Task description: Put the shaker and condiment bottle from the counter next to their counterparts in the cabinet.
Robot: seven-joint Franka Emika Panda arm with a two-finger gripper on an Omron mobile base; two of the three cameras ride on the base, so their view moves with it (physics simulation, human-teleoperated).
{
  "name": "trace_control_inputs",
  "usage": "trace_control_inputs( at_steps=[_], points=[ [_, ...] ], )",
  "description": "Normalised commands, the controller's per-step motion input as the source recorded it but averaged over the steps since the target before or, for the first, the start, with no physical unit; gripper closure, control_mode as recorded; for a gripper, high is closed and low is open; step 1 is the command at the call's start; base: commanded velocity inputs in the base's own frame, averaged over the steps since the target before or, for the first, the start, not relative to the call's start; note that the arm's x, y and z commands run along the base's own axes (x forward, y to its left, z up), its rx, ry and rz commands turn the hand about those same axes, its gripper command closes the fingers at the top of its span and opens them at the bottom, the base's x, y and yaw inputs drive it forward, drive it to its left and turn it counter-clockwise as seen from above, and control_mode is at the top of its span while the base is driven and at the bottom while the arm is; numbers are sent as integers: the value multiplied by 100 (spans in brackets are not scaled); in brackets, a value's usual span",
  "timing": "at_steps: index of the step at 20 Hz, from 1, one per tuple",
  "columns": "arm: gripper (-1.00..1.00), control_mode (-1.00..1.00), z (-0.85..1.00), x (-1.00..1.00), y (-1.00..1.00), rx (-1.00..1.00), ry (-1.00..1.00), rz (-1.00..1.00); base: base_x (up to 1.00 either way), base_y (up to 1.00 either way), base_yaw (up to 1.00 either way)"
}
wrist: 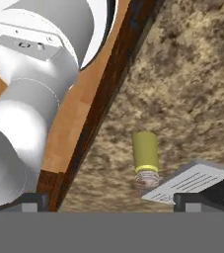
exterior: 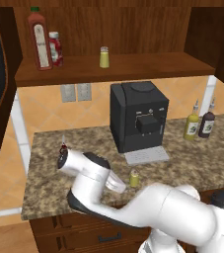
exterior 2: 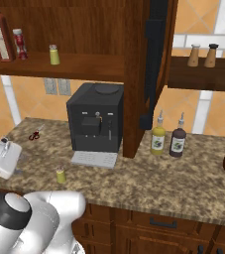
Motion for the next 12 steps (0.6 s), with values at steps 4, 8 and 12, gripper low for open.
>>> trace_control_inputs(
  at_steps=[4, 8, 12],
  points=[
    [-100, -100, -4, 5, 0, 0, 0, -24, 0, 0, 0],
    [-100, -100, -27, 21, -2, 2, -12, 4, 0, 0, 0],
    [-100, -100, -29, 34, -7, 7, -19, 17, 0, 0, 0]
  ],
)
